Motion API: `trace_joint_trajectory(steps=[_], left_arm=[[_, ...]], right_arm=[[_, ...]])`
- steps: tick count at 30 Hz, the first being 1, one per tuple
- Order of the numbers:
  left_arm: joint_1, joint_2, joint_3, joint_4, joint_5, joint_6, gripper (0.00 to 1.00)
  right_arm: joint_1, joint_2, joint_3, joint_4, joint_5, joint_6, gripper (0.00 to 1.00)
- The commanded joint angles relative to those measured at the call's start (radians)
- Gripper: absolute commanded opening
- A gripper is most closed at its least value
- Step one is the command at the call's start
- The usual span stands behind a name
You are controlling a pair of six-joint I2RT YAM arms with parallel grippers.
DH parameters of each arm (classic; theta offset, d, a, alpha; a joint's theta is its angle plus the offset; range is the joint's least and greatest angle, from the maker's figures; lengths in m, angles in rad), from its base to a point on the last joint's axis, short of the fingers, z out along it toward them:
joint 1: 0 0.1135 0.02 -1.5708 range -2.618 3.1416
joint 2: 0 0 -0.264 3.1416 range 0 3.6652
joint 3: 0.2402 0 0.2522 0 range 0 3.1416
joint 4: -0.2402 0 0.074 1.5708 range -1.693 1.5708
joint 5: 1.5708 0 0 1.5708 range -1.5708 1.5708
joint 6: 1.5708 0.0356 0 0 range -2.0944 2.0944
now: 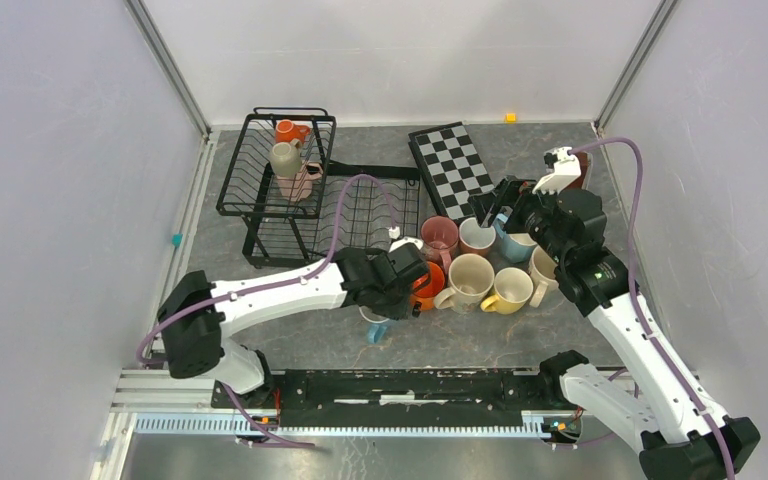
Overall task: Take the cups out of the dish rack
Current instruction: Place the cup at the center of the board.
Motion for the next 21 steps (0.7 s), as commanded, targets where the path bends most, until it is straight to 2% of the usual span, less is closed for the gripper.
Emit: trace_joint_trajectory(steps=[1,10,21], left_arm=[[-0.005,0.033,0.019,0.063,-0.009,-0.027,0.02],[-0.003,0.069,0.03,0.058,0.017,-0.036,0.03],[-0.003,0.055,0.057,0.037,0.017,-0.009,0.16]], right_arm=[[0.0,-0.004,0.005,0.049,-0.018,-0.019,0.98],[-0.001,-0.008,-0.016,0.061,-0.024,-0.019,0.98],[0.0,-0.001,-0.032,0.075,-0.04,-0.019,0.98]])
